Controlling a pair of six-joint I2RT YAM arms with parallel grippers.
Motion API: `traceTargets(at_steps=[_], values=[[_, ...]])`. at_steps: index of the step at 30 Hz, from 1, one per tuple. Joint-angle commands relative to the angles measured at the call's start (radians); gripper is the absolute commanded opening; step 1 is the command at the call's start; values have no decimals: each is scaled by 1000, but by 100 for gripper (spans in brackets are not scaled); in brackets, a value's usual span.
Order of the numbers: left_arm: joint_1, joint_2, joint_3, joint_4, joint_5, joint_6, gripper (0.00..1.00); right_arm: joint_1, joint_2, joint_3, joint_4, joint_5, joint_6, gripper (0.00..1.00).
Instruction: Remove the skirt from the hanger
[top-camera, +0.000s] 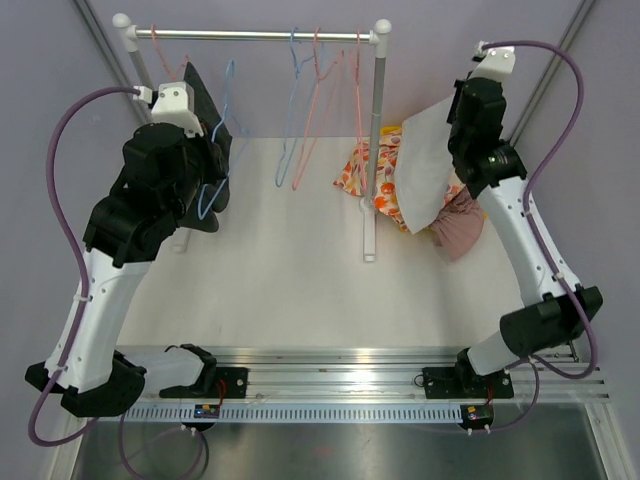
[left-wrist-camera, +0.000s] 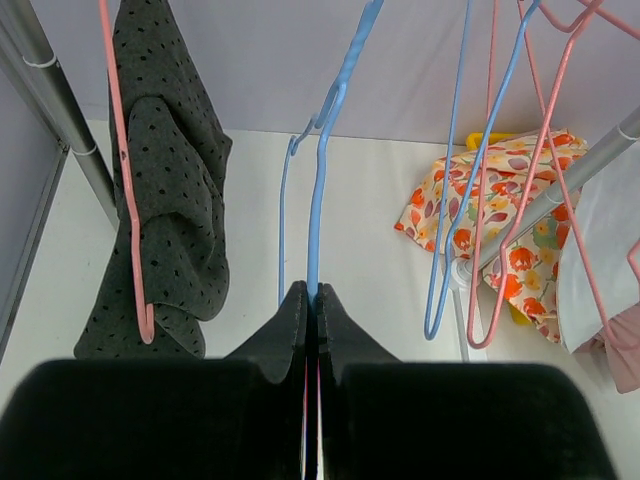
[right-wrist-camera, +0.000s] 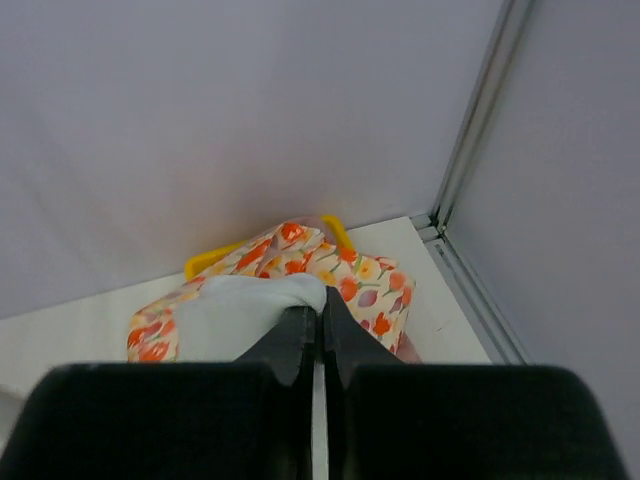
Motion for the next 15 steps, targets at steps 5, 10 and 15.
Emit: traceTargets(at_steps=[5,10,15], values=[[3,85,82,99,1,47,0,-83,205,106,-47,-182,155,48],[13,134,116,168,-21,43,0,-78,86,-283,54,-348,330,99],[16,217,278,142,7,41,0,-49,-94,-682,158,-413,409,100]])
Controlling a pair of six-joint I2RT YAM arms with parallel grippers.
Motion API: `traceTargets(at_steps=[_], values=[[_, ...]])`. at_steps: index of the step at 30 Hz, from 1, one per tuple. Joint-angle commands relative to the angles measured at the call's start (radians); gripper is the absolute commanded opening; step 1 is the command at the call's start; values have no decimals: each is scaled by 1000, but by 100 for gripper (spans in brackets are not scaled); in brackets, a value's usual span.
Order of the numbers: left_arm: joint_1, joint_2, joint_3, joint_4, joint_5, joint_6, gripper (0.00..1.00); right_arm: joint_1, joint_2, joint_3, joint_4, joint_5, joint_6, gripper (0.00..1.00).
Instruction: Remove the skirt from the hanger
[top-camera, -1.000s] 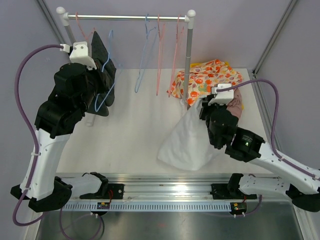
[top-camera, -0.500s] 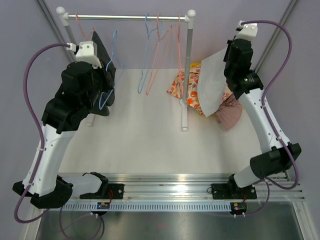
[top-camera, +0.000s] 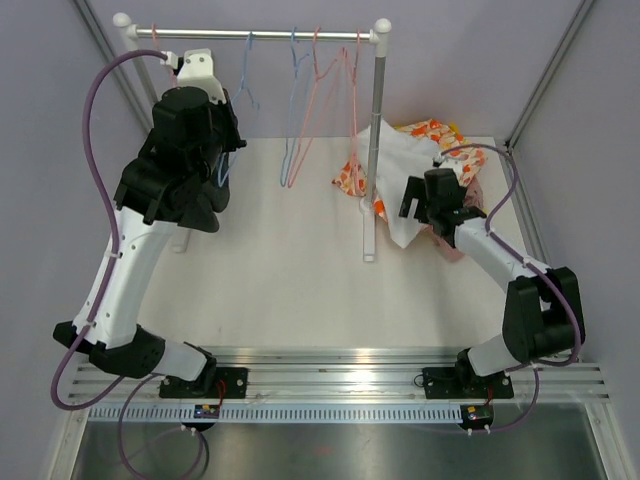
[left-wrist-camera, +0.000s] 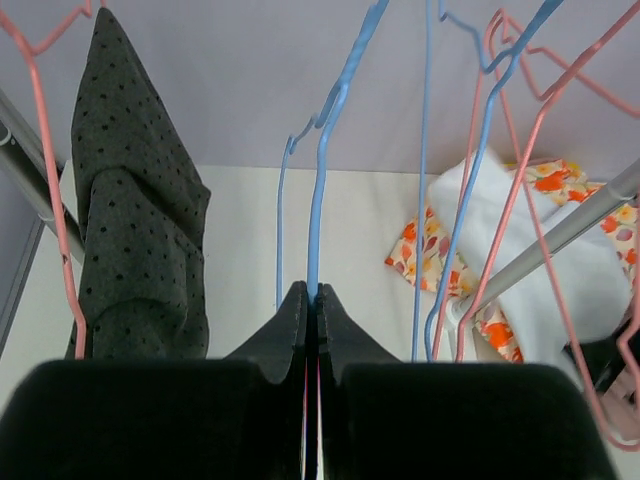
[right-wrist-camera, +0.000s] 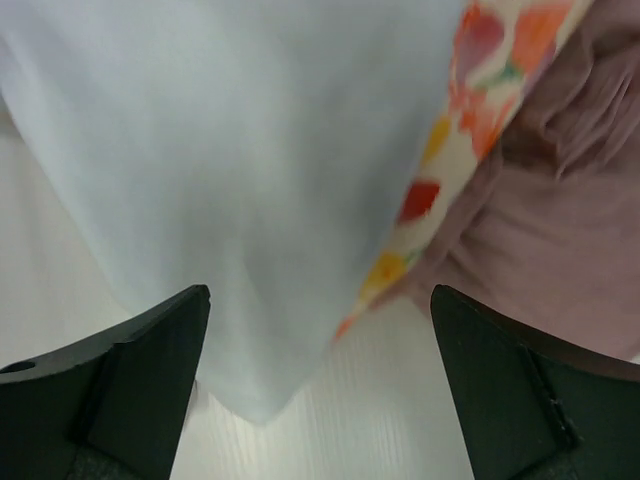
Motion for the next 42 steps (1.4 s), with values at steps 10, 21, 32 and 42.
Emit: traceTargets(at_steps=[10,21,32,42], values=[[4,97,233,122,79,-53,0,20,-278,-267,75,-120,105,99],[3,277,306,139,132,-84,0,18,-354,-267,17,-105,74,100],[0,-6,40,110,35,-48,4,21,-451,-315,-12,-140,120,99],[13,-160,-38,56,-91,28,83,22,-551,-331,-87,-151,137,99]])
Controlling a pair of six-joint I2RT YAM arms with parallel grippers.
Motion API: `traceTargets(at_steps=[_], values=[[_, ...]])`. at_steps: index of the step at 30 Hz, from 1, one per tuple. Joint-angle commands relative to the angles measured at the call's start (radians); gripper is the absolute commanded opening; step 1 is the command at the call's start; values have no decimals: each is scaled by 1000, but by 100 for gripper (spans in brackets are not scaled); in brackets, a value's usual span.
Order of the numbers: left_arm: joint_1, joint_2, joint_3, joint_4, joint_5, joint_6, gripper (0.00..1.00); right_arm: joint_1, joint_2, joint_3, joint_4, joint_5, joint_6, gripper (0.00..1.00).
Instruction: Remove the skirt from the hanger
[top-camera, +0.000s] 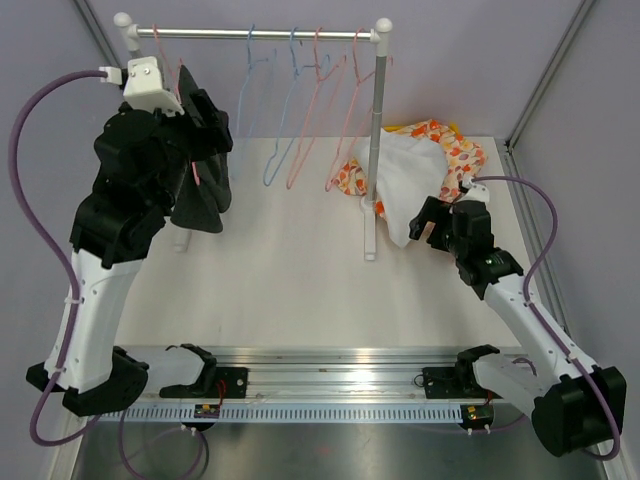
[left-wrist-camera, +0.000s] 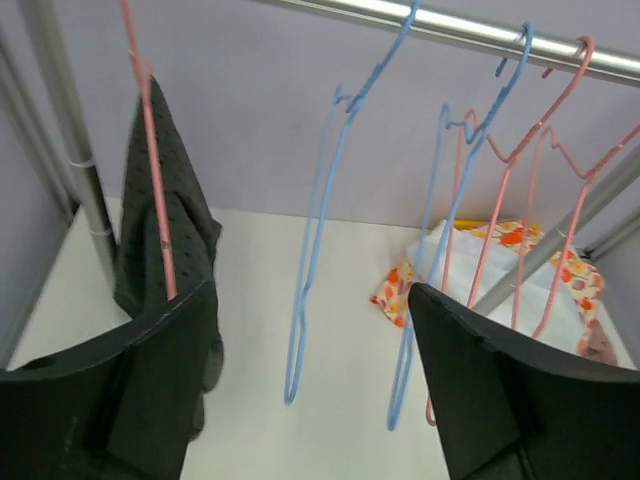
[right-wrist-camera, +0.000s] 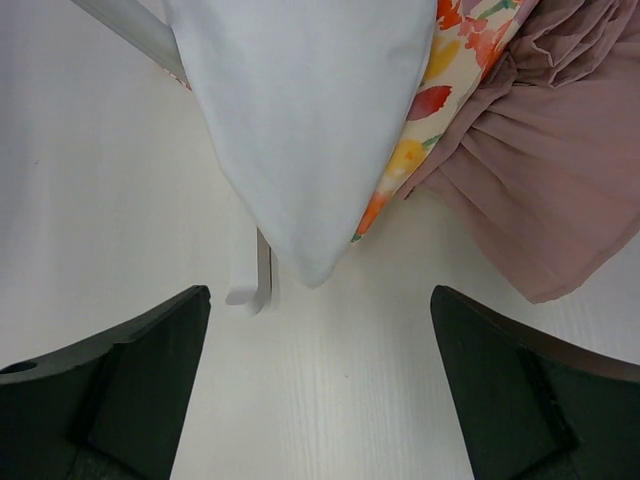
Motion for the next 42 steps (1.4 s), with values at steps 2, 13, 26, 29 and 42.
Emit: traceTargets(at_steps=[2,13,26,29,42], values=[[28,-35,1,-4,-94,48,92,6,-77,-8,-48,-9,12,99],[183,-14,-42,-26,-90,33,97,6,-170,-7,-132,-14,26,100],[390,135,-114,57,117,-6,94,6,-149,-7,-123,-6,26,99],[420,182,-120,87,165,-15,92,6,-135,-8,-122,-3,22,99],[434,269,-39,109,207,-39,0,6,-100,-1,-108,2,9,100]])
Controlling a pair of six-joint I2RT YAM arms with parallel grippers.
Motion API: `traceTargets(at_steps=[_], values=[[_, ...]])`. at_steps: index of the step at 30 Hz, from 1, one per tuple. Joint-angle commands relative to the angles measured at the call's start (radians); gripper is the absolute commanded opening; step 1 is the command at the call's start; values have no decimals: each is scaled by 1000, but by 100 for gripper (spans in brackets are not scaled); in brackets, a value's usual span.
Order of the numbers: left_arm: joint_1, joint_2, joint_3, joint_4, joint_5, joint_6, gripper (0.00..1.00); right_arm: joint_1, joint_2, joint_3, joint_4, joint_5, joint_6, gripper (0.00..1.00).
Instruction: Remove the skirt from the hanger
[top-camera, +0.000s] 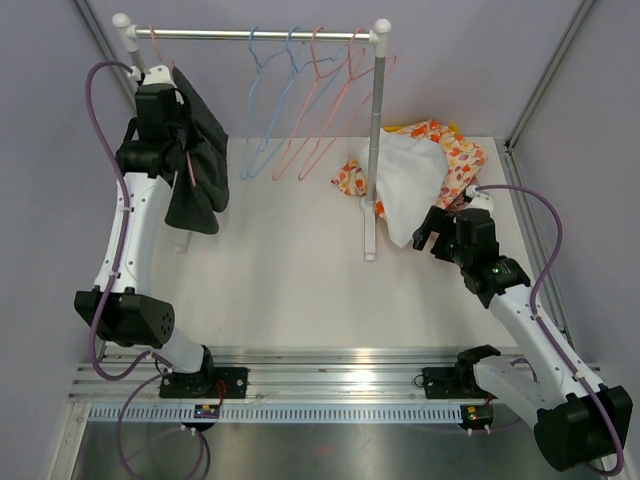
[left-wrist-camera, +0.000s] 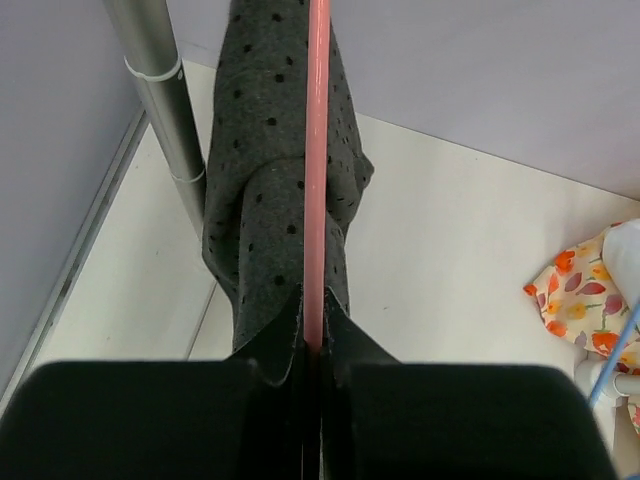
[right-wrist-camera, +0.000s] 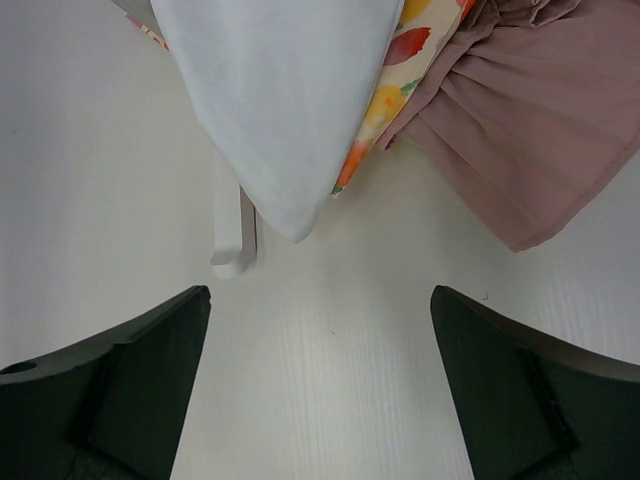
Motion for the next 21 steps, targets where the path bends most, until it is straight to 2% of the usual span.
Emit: traceTargets(at_steps=[1,6,10,13,18,21], values=[[7,-50,62,54,13,-9,0,5,-11,18,29,5,-7,100],[4,-126,101,19,36,-14,0,18,-49,73,43,-70,-41,99],[-21,-160,203,-57,36,-10,0,87,-67,201,67,-121,-88,99],[-41,-176,283,-116,33,-10,0,200,-23,334,61,-123,-144,99],[-67,-226,319,-166,43,-26,0,415,104,545,51,-106,-228,99],[-70,-248,326,-192,82,-38,0,599,218,691,38,-42,-289,99]])
